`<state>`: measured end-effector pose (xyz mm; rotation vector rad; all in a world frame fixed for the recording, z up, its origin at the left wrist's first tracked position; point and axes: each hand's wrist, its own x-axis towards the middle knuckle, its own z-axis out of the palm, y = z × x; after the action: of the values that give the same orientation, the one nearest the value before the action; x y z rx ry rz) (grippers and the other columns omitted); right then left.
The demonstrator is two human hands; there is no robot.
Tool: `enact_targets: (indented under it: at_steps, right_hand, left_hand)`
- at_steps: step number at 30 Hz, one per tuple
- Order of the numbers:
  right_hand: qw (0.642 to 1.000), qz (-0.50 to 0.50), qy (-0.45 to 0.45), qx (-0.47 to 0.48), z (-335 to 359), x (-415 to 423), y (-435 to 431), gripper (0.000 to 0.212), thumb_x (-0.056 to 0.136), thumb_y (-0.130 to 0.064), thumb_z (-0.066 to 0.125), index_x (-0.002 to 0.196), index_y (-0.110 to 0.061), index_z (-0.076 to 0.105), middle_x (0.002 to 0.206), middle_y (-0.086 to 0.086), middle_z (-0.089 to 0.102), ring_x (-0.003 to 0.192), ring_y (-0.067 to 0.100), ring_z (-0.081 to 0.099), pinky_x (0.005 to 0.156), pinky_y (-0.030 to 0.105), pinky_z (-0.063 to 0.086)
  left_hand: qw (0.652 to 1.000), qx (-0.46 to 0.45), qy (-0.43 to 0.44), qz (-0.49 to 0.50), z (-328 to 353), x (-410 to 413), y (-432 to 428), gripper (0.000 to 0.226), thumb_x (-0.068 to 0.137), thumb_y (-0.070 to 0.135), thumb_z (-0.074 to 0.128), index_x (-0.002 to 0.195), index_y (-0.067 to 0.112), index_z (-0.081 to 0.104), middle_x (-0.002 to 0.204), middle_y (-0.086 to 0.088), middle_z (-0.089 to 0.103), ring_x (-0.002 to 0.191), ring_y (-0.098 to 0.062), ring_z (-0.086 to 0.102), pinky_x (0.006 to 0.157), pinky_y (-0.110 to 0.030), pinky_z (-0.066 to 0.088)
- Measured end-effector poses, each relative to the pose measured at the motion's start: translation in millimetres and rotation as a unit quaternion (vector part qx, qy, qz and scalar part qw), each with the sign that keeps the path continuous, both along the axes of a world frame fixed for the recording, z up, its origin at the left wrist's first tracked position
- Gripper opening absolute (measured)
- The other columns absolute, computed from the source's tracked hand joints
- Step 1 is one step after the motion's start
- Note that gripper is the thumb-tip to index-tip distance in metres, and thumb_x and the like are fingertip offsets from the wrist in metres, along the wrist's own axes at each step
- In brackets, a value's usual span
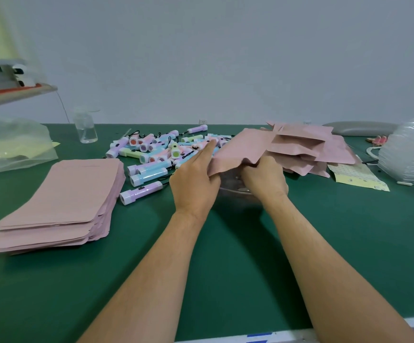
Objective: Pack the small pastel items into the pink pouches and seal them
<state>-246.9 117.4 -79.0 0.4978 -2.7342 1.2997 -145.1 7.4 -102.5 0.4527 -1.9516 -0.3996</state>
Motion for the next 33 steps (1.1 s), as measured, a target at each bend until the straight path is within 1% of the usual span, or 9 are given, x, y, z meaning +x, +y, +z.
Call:
enact_targets:
  at_steps: [4,8,11,14,18,21,25,28,33]
  right_hand:
    - [0.997,-0.026,0.055,0.05,-2.9,-0.9,-0.1,0.031,0.088,-0.044,0.062,0.074,-0.02,0.049,0.074,-0.003,0.053,0.062,0.015,0.047,0.052,0.027,0.029]
    - [0.991,-0.035,0.118,0.051,-4.7,-4.2,3.6,0.026,0.084,-0.028,0.062,0.067,-0.022,0.042,0.068,-0.004,0.047,0.057,0.013,0.041,0.052,0.028,0.028]
    - [0.985,-0.015,0.165,0.057,-2.8,-7.3,9.1,0.026,0.084,-0.025,0.062,0.065,-0.021,0.045,0.065,-0.003,0.047,0.057,0.022,0.045,0.049,0.027,0.026]
    - [0.972,-0.018,0.209,0.104,1.9,-6.1,12.7,0.023,0.079,-0.02,0.062,0.063,-0.018,0.046,0.061,0.002,0.047,0.059,0.033,0.049,0.048,0.027,0.025]
    - [0.932,0.05,0.342,0.112,9.0,2.5,14.9,0.043,0.074,-0.009,0.066,0.056,-0.02,0.029,0.051,-0.005,0.027,0.051,0.032,0.038,0.05,0.028,0.021]
    - [0.89,0.134,0.426,0.092,16.6,16.8,11.0,0.035,0.067,-0.01,0.064,0.059,-0.02,0.031,0.05,-0.003,0.033,0.044,0.029,0.031,0.049,0.023,0.021]
    - [0.884,0.148,0.433,0.092,21.4,23.9,2.3,0.029,0.054,0.0,0.072,0.056,-0.017,0.048,0.053,0.008,0.058,0.043,0.03,0.043,0.048,0.025,0.023]
    - [0.873,0.159,0.459,0.044,26.9,35.7,1.7,0.033,0.047,0.004,0.057,0.058,-0.02,0.037,0.047,0.008,0.052,0.041,0.023,0.028,0.053,0.015,0.009]
    - [0.865,0.153,0.475,0.048,25.8,43.5,-1.3,0.028,0.059,0.001,0.066,0.062,-0.016,0.044,0.05,0.008,0.054,0.041,0.025,0.028,0.052,0.016,0.007]
  left_hand:
    - [0.998,0.047,-0.043,-0.006,-0.8,-2.6,-2.0,0.072,0.084,0.006,0.065,0.151,0.033,0.055,0.123,0.003,0.074,0.104,-0.027,0.068,0.076,-0.035,0.051]
    - [0.97,0.177,-0.088,-0.141,-2.6,-8.5,-5.7,0.069,0.101,0.028,0.062,0.163,0.035,0.033,0.161,0.011,0.047,0.137,-0.015,0.053,0.109,-0.047,0.051]
    - [0.894,0.292,-0.11,-0.322,-2.6,-2.4,-6.9,0.118,0.077,0.062,0.082,0.168,0.038,0.01,0.166,0.021,0.024,0.148,-0.006,0.036,0.12,-0.037,0.035]
    - [0.827,0.347,-0.16,-0.411,0.3,4.1,-7.7,0.158,0.047,0.08,0.091,0.165,0.045,-0.009,0.156,0.027,0.019,0.144,0.012,0.024,0.115,-0.025,0.026]
    - [0.77,0.468,-0.076,-0.428,5.1,-2.1,-9.3,0.178,0.03,0.094,0.081,0.167,0.025,-0.01,0.164,0.002,0.04,0.148,-0.023,0.046,0.123,-0.052,0.036]
    - [0.778,0.49,-0.029,-0.392,7.4,-3.4,-5.8,0.172,0.034,0.085,0.09,0.168,0.024,0.001,0.141,-0.001,0.066,0.127,-0.02,0.067,0.112,-0.049,0.05]
    - [0.815,0.463,0.028,-0.347,14.1,-4.0,-7.0,0.121,0.037,0.073,0.098,0.135,0.015,0.053,0.122,-0.005,0.074,0.108,-0.019,0.075,0.084,-0.031,0.062]
    - [0.831,0.453,0.072,-0.314,19.8,-2.3,-11.0,0.105,0.044,0.065,0.094,0.128,0.014,0.057,0.126,-0.005,0.071,0.109,-0.016,0.074,0.085,-0.028,0.061]
    - [0.831,0.433,0.094,-0.336,29.9,3.1,-11.2,0.095,0.05,0.056,0.091,0.127,0.011,0.058,0.11,0.002,0.075,0.1,-0.01,0.075,0.075,-0.016,0.056]
